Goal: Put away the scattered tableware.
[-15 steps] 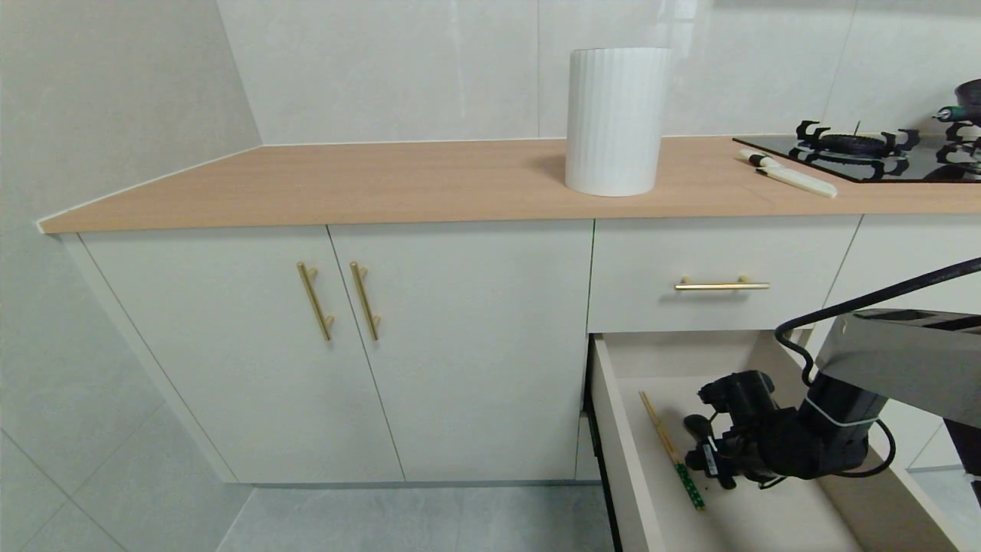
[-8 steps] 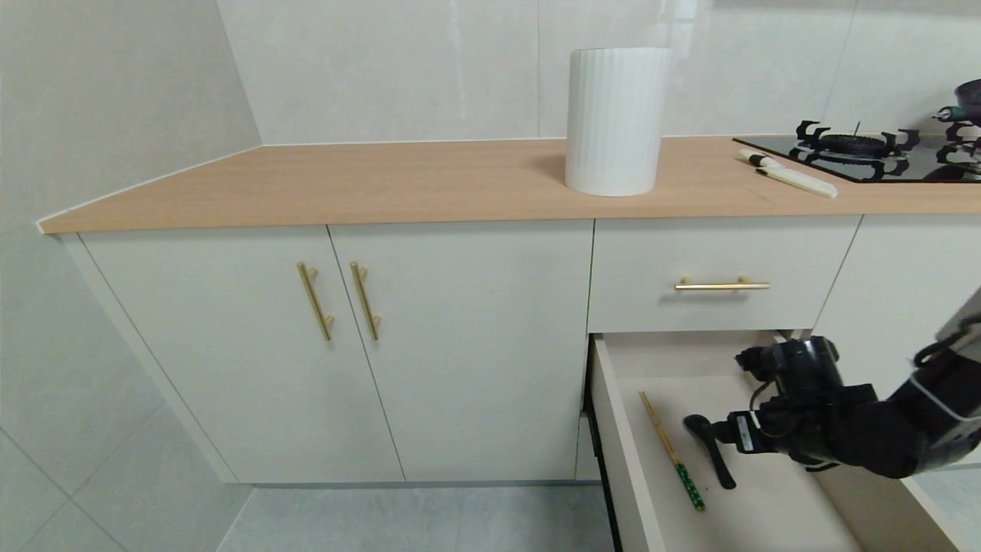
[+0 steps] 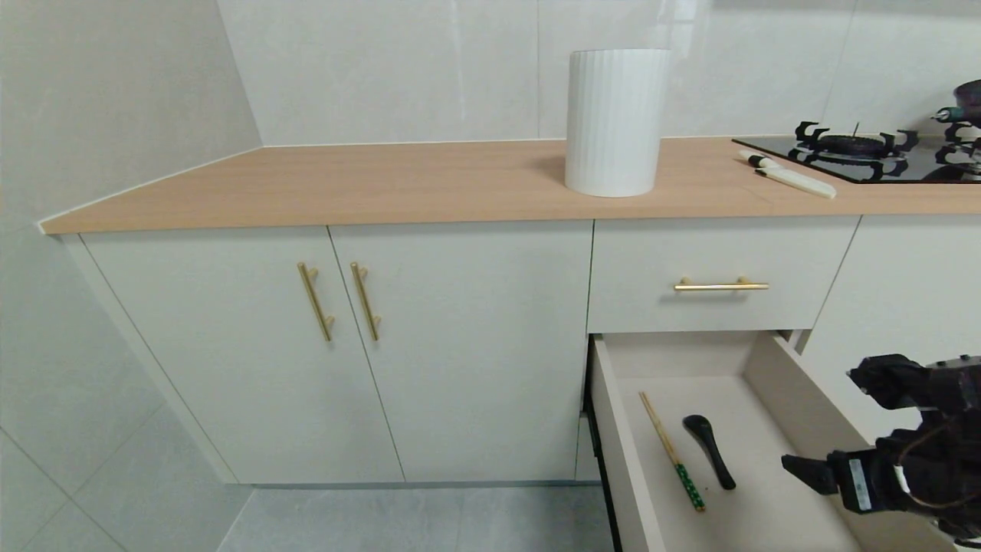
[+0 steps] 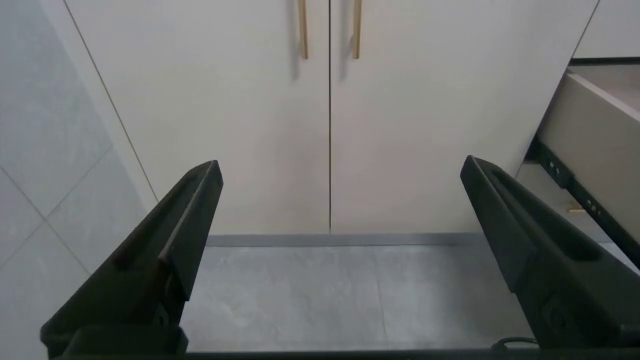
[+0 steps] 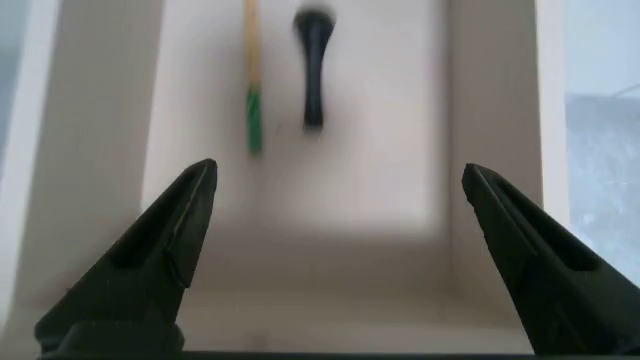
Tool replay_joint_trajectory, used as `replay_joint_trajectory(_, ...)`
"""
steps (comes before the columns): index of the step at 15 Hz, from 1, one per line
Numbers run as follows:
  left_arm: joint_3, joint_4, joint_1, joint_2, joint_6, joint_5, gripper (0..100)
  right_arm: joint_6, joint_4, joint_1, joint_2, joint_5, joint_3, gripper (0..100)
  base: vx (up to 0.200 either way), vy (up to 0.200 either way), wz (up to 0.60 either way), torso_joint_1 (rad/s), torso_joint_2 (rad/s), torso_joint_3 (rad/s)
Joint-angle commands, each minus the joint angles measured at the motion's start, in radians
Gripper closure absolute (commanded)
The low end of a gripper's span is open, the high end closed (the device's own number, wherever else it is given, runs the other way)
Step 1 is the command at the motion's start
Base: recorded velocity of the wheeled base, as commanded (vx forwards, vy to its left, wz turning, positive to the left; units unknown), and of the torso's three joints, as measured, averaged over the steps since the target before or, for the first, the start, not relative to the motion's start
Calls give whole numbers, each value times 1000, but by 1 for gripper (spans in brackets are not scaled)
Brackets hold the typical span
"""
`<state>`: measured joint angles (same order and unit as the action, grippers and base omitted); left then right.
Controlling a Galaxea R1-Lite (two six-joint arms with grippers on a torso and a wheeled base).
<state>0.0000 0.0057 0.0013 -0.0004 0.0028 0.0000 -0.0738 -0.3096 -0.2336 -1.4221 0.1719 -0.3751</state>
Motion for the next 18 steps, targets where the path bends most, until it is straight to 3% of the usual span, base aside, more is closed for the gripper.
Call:
replay_joint_trajectory(1, 0, 0, 0, 0, 8, 0, 0, -1, 155, -42, 229, -23, 36, 0, 0, 0, 0, 0, 0, 0)
replay_joint_trajectory(4, 0, 0, 0, 0, 0, 0, 0, -1, 307, -52, 285, -63, 39, 0, 0, 0, 0, 0, 0, 0)
replay_joint_trajectory(7, 0, 0, 0, 0, 0, 0, 0, -3, 339, -47, 313, -65, 114, 0, 0, 0, 0, 0, 0, 0)
replay_joint_trajectory(14, 0, 0, 0, 0, -1, 0, 0, -1, 343, -47, 302, -68, 127, 0, -200, 0, 0, 4, 3, 3)
replay_joint_trajectory(18, 0, 0, 0, 0, -1, 0, 0, -4, 328, -47, 178, -100, 120, 0, -150, 0, 0, -1, 3, 2)
